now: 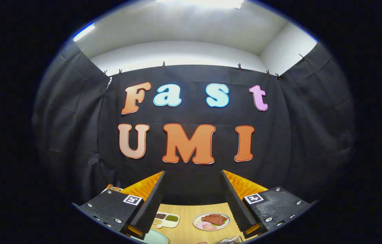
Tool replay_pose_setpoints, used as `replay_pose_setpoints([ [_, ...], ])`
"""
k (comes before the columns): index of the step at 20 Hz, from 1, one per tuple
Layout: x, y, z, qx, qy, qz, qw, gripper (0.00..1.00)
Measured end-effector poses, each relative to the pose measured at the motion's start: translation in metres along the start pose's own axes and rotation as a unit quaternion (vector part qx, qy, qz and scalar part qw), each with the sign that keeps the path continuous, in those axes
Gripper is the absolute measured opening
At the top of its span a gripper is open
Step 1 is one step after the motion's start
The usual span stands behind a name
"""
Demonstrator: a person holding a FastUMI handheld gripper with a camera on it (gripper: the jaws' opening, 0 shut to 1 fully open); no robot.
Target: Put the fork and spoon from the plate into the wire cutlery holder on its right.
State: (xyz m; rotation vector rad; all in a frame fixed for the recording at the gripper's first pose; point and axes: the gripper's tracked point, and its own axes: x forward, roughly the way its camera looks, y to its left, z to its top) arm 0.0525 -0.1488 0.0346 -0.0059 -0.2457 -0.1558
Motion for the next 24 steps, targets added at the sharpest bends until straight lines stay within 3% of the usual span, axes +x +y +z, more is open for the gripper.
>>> replay_pose_setpoints([
  [11, -0.025, 0.026, 0.009, -0.010, 0.009, -0.032, 0.999, 0.94],
  [16, -0.029, 0.012, 0.018, 0.002, 0.000, -0.033, 0.999, 0.94],
  [20, -0.027, -0.009, 0.017, -0.003, -0.009, -0.012, 1.000, 0.94],
  [24, -0.026, -0.029, 0.010, 0.005, -0.010, 0.045, 0.999, 0.94],
])
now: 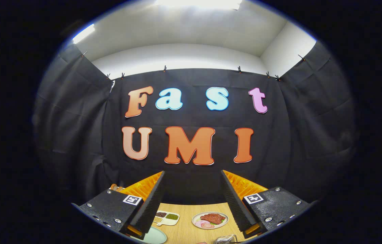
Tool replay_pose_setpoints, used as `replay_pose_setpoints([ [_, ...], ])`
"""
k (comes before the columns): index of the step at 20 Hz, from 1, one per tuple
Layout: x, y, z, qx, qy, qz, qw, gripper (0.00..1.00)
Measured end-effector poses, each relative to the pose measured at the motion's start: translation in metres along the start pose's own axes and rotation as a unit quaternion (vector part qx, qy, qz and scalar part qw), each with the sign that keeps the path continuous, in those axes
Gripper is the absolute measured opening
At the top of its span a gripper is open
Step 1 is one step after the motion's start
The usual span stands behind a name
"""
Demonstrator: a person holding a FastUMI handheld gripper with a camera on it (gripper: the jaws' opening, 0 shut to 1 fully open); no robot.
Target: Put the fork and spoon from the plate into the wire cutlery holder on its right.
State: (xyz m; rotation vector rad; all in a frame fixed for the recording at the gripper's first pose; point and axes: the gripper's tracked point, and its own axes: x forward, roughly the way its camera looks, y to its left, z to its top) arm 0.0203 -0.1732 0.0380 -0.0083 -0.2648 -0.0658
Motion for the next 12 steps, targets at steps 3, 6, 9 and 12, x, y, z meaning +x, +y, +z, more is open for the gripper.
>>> replay_pose_setpoints([
  [3, -0.001, -0.017, -0.009, 0.015, 0.009, 0.032, 0.999, 0.94],
  [6, -0.004, -0.036, -0.018, 0.014, 0.013, 0.045, 0.999, 0.94],
  [9, -0.007, -0.050, -0.025, 0.013, 0.024, 0.046, 0.999, 0.94],
  [12, -0.010, -0.059, -0.025, 0.019, 0.027, 0.041, 0.999, 0.94],
])
